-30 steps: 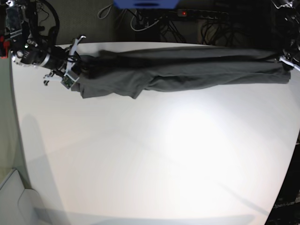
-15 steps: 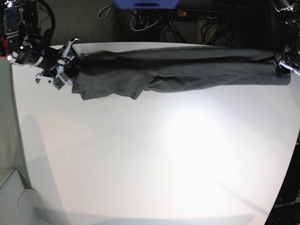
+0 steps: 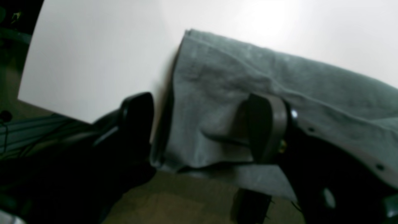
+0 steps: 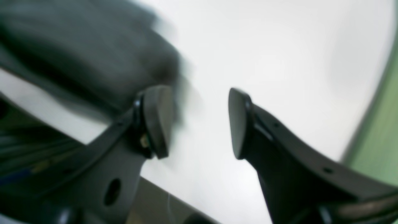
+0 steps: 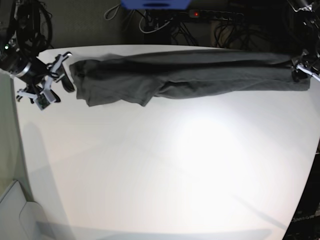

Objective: Layout the t-shirt on the table in an organized manner, then fold the t-shirt properly
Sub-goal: 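Release and regrasp the strip's end with the right gripper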

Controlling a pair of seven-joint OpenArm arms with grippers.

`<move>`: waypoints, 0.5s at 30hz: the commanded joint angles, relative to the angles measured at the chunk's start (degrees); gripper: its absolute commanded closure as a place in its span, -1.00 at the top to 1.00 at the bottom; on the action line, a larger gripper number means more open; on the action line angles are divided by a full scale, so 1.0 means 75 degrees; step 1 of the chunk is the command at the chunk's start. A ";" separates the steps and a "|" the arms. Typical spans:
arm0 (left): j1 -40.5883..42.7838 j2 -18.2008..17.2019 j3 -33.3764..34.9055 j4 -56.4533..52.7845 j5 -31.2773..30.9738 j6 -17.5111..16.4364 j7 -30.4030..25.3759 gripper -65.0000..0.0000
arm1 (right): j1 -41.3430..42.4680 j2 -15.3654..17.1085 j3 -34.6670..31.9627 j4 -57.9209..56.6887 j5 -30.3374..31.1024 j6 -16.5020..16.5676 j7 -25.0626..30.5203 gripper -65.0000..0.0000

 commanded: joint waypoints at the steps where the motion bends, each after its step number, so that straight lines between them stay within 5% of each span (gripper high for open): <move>1: -0.0027 -0.0183 -0.0051 0.0251 -0.0104 0.0011 -0.0147 0.39 | 0.0215 -0.0196 -0.0188 0.0140 0.0032 -0.0007 -0.0122 -0.06; 8: -0.0015 -0.0171 -0.0051 0.0567 -0.0104 0.0011 -0.0135 0.39 | 0.0977 -0.1439 -0.0915 0.0011 -0.0015 -0.0007 -0.1212 -0.13; 15: -0.0015 -0.0171 -0.0063 0.0555 -0.0104 0.0011 -0.0135 0.40 | 0.1071 -0.1755 -0.1477 -0.0493 -0.0026 -0.0007 -0.1200 -0.85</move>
